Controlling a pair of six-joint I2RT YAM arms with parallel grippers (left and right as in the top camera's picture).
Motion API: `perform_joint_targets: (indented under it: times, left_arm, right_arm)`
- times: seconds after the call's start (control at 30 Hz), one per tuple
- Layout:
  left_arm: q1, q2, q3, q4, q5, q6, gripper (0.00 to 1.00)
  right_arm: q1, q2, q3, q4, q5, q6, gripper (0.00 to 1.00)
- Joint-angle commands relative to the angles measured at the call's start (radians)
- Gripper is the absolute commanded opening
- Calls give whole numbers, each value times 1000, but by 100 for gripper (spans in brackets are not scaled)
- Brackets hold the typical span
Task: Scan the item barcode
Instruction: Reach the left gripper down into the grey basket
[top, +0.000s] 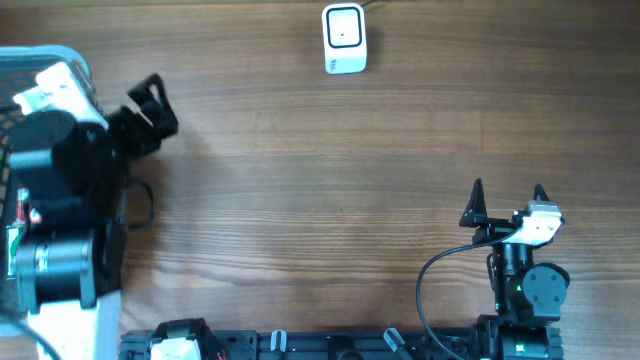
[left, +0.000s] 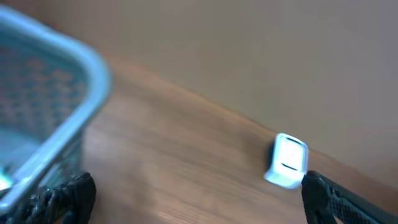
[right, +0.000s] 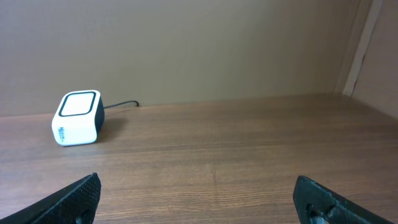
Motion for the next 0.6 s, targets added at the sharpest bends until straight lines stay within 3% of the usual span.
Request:
perform_joint_targets:
  times: [0.0, 0.23, 0.3, 0.57]
  left_arm:
    - [47, 46, 38, -21, -146, -97, 100]
    - [261, 190, 372, -211, -147, -109, 100]
    - [321, 241, 465, -295, -144, -163, 100]
    - [547, 410, 498, -542, -144, -414, 100]
  right_arm:
    - [-6, -3, -1, 3, -9, -10, 100]
    - [-6, -3, -1, 3, -9, -9, 99]
    - [-6, -3, -1, 3, -9, -9, 100]
    - [-6, -3, -1, 3, -9, -10, 100]
